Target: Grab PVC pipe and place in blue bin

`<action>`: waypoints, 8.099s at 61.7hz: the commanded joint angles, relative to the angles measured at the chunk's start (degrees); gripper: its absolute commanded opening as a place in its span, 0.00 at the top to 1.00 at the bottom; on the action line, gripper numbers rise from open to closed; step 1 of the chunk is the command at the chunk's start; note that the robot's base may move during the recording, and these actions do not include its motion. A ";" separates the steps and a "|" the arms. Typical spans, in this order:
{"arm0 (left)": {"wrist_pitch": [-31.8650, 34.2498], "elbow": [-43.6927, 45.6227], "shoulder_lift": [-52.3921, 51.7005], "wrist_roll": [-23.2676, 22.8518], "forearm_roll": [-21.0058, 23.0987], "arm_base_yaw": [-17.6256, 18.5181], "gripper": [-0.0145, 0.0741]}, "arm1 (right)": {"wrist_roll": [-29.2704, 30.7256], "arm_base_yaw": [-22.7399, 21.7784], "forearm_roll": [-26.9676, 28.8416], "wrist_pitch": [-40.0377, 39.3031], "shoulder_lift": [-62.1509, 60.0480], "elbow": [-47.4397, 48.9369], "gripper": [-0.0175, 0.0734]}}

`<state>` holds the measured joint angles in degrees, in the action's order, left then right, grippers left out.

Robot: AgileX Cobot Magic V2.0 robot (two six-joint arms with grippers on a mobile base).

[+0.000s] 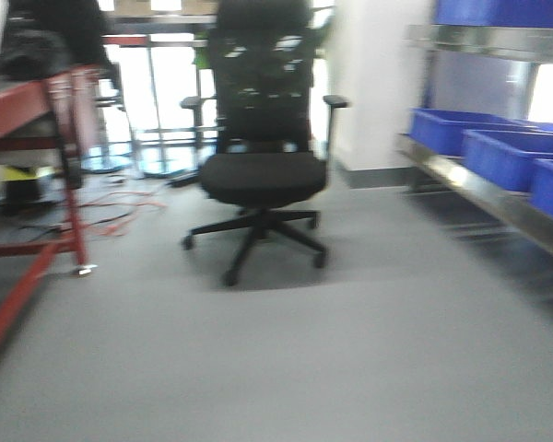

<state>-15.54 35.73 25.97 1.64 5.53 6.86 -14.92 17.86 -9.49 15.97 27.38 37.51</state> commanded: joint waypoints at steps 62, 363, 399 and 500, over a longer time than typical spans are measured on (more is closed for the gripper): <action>1.61 -0.02 -0.33 -0.32 0.41 0.18 0.96 | 0.08 0.09 -0.65 -1.40 -0.24 -0.05 0.99; 17.08 -0.02 -0.33 -0.32 -3.69 0.18 0.96 | 0.08 0.09 -0.65 -7.75 -0.24 -0.05 0.99; 14.80 -0.02 -0.33 -0.32 -3.69 0.18 0.96 | 0.08 0.09 -0.65 -8.54 -0.14 -0.05 0.99; -13.88 65.41 66.47 -0.59 11.43 17.43 0.96 | 0.08 13.79 5.75 13.57 55.36 50.49 0.99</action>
<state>-30.47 99.14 90.57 1.54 16.08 23.96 -14.90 31.58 -3.90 29.72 81.33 87.27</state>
